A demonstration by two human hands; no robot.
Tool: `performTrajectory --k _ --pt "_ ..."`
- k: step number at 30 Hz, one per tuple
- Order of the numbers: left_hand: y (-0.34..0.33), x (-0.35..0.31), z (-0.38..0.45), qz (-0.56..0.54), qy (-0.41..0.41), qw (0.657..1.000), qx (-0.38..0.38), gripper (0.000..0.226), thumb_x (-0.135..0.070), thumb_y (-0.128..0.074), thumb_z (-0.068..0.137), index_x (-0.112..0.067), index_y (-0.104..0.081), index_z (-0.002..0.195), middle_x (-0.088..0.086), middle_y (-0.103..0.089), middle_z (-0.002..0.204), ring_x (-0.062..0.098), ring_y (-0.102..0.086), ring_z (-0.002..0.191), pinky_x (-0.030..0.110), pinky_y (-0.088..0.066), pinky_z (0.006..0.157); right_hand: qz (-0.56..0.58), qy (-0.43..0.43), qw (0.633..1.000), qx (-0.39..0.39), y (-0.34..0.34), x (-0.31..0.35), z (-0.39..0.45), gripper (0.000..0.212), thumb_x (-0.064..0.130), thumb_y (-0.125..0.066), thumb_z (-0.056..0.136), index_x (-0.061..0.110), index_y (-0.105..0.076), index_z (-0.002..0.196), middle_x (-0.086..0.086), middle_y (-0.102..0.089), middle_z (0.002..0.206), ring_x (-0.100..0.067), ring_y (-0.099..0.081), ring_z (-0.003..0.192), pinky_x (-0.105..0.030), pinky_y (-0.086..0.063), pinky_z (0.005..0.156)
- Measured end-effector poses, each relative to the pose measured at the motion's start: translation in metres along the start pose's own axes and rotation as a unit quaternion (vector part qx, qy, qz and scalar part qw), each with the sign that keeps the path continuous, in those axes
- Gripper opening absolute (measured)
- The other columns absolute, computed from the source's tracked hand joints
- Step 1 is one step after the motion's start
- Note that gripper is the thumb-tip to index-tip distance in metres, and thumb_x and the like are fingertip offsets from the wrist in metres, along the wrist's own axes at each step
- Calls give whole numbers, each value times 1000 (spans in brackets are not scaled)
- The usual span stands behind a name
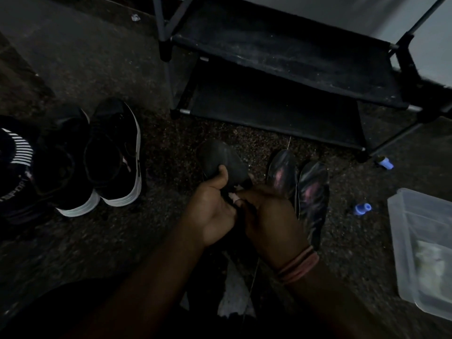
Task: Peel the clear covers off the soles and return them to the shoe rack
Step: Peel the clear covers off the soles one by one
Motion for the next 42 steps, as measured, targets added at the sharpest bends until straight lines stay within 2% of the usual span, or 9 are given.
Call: performTrajectory --k 2,7,11,14,17,22,27,31,42 --pt "-5 4 -1 6 11 1000 20 56 -43 -43 104 2 -76 105 15 -71 118 25 -71 102 39 -50 101 -17 -5 999 -35 6 -8 2 20 7 -63 81 11 -76 96 -9 -71 95 -19 -65 90 -15 -46 89" --pt "-12 7 -4 17 5 999 40 55 -42 -44 104 2 -59 135 13 -68 126 24 -65 118 36 -48 105 -57 -35 997 -41 17 -20 2 27 12 -55 85 11 -76 101 -9 -69 98 -24 -66 93 -24 -48 89" --pt "1 0 0 25 13 999 15 66 -54 -44 100 1 -64 132 18 -64 136 28 -62 125 41 -48 104 22 22 999 36 -4 18 0 27 20 -52 83 13 -77 89 -6 -68 88 -17 -64 82 -28 -53 79" --pt "-2 7 1 11 2 999 32 57 -47 -45 103 0 -76 112 14 -71 122 25 -71 110 39 -53 100 -1 -9 998 -58 17 -7 3 19 0 -66 79 10 -78 91 -8 -68 89 -12 -60 88 -14 -46 87" --pt "-6 14 0 -8 4 999 54 52 -42 -42 105 -1 -74 116 12 -71 121 23 -72 106 36 -58 96 -54 -28 995 -83 28 -18 4 19 0 -66 79 8 -77 92 -11 -68 91 -22 -66 88 -29 -54 83" --pt "2 2 1 30 -5 999 31 64 -52 -36 104 -4 -79 109 14 -72 124 24 -72 108 38 -56 98 33 -4 999 28 1 18 1 24 19 -55 79 14 -78 84 -6 -70 86 -18 -66 80 -30 -51 74" --pt "-9 -8 -3 -25 -45 997 50 60 -44 -39 107 3 -50 142 23 -59 142 34 -56 133 48 -38 117 -101 -62 992 -41 23 -32 0 16 -3 -72 72 10 -75 82 -11 -69 82 -27 -66 75 -26 -44 73" --pt "-7 -24 0 -62 -65 994 54 60 -43 -37 107 1 -45 147 22 -55 146 33 -45 143 50 -24 124 -79 -92 991 -51 4 -14 -7 7 3 -69 71 8 -67 76 -11 -63 81 -28 -61 75 -33 -47 71" --pt "-4 -21 5 -14 -116 992 52 49 -53 -36 104 -33 -54 144 16 -59 143 34 -55 135 56 -36 117 -10 -92 977 -194 46 -15 1 12 8 -66 92 10 -73 101 -2 -66 97 -12 -61 94 -23 -48 86"
Point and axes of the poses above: each hand's wrist, its own z-axis towards the middle knuckle, its own y-axis out of the back of the hand, x = y × z, the point moved 7 cm from there along z, towards the middle knuckle
